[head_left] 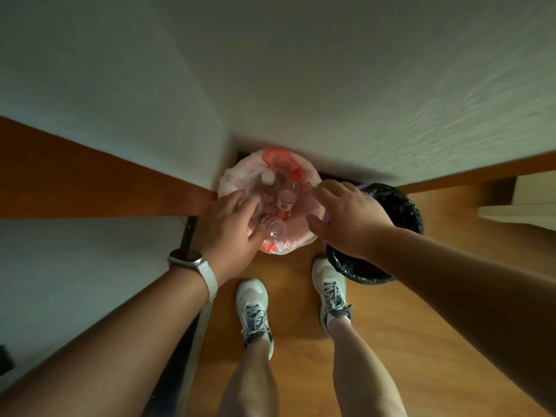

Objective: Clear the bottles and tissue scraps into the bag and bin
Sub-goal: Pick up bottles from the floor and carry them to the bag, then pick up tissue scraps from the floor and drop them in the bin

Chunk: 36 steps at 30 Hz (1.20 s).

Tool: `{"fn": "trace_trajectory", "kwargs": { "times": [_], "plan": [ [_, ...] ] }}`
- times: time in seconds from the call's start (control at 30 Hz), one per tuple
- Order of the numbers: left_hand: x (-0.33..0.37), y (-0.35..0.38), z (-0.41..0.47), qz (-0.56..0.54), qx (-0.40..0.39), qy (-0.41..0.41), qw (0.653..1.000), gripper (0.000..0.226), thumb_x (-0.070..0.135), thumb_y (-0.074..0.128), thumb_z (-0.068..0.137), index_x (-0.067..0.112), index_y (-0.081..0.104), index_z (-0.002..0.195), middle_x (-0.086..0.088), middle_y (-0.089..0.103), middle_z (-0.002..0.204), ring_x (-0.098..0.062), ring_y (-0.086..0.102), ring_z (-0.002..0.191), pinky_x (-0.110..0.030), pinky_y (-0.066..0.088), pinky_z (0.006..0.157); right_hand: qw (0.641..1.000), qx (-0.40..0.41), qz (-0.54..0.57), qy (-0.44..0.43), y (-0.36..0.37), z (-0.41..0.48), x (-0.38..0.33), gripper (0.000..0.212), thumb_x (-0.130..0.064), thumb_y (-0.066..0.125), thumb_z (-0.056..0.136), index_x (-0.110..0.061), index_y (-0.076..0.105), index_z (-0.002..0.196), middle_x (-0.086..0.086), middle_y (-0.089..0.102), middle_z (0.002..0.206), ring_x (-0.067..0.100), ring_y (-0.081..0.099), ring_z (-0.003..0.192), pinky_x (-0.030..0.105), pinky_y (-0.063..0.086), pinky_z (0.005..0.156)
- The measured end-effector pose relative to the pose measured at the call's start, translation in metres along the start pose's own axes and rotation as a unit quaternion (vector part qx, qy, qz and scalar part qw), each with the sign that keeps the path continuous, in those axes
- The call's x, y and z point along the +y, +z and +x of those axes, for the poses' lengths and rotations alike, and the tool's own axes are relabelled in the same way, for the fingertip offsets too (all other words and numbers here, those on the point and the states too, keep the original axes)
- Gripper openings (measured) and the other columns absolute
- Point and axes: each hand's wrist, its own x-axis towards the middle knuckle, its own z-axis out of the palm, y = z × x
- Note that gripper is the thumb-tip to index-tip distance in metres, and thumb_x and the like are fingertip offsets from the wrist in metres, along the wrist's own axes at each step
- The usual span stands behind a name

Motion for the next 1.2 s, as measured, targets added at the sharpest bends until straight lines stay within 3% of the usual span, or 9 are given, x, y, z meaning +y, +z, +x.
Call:
{"fn": "trace_trajectory", "kwargs": {
  "times": [0.27,0.37,0.5,0.63,0.87,1.2],
  "plan": [
    [0.051,-0.112,-0.044,0.079,-0.029,0.08,0.993,0.056,0.048,0.038,0.084,0.017,0.054,0.128,-0.009,0.054,0.129,-0.031,0.05,0.117,-0.047,0.045,0.093,0.997,0.017,-0.078,0.001,-0.1,-0.083,-0.05,0.056,-0.056,0.043,0.092,-0.028,0.044,0.14,-0.001,0.048,0.141,0.024,0.044,0.128,0.041,0.039,0.103],
    [0.067,-0.156,-0.06,0.105,-0.007,0.111,0.988,0.054,0.046,0.046,0.085,0.018,0.053,0.131,-0.008,0.054,0.13,-0.029,0.048,0.119,-0.046,0.042,0.096,0.995,0.035,-0.09,0.013,-0.14,-0.117,-0.075,0.059,-0.061,0.034,0.092,-0.03,0.041,0.141,-0.001,0.046,0.143,0.025,0.042,0.131,0.043,0.038,0.105],
    [0.085,-0.209,-0.084,0.118,0.018,0.136,0.983,0.051,0.042,0.057,0.087,0.019,0.051,0.133,-0.01,0.052,0.135,-0.03,0.046,0.125,-0.05,0.04,0.101,0.993,0.057,-0.097,0.03,-0.191,-0.166,-0.11,0.072,-0.066,0.013,0.087,-0.025,0.05,0.133,0.003,0.048,0.139,0.027,0.043,0.129,0.044,0.038,0.104],
    [0.103,-0.255,-0.102,0.125,0.036,0.173,0.976,0.05,0.045,0.051,0.09,0.021,0.047,0.133,-0.01,0.049,0.139,-0.03,0.043,0.128,-0.052,0.037,0.104,0.986,0.103,-0.109,0.068,-0.232,-0.208,-0.135,0.058,-0.059,0.025,0.092,-0.027,0.046,0.136,0.002,0.045,0.143,0.024,0.038,0.132,0.041,0.033,0.107],
    [0.153,-0.313,-0.11,0.145,0.068,0.251,0.955,0.054,0.047,0.046,0.09,0.019,0.048,0.136,-0.012,0.051,0.139,-0.032,0.045,0.128,-0.051,0.039,0.102,0.971,0.154,-0.129,0.13,-0.28,-0.274,-0.145,0.056,-0.058,0.032,0.095,-0.027,0.039,0.141,0.003,0.039,0.149,0.027,0.034,0.138,0.045,0.032,0.111],
    [0.258,-0.338,-0.124,0.167,0.09,0.358,0.914,0.055,0.049,0.043,0.09,0.02,0.048,0.137,-0.012,0.05,0.141,-0.032,0.045,0.13,-0.052,0.038,0.105,0.941,0.222,-0.128,0.221,-0.316,-0.378,-0.108,0.059,-0.061,0.03,0.093,-0.027,0.041,0.14,0.002,0.045,0.144,0.027,0.036,0.136,0.045,0.033,0.11]
  ]
}}
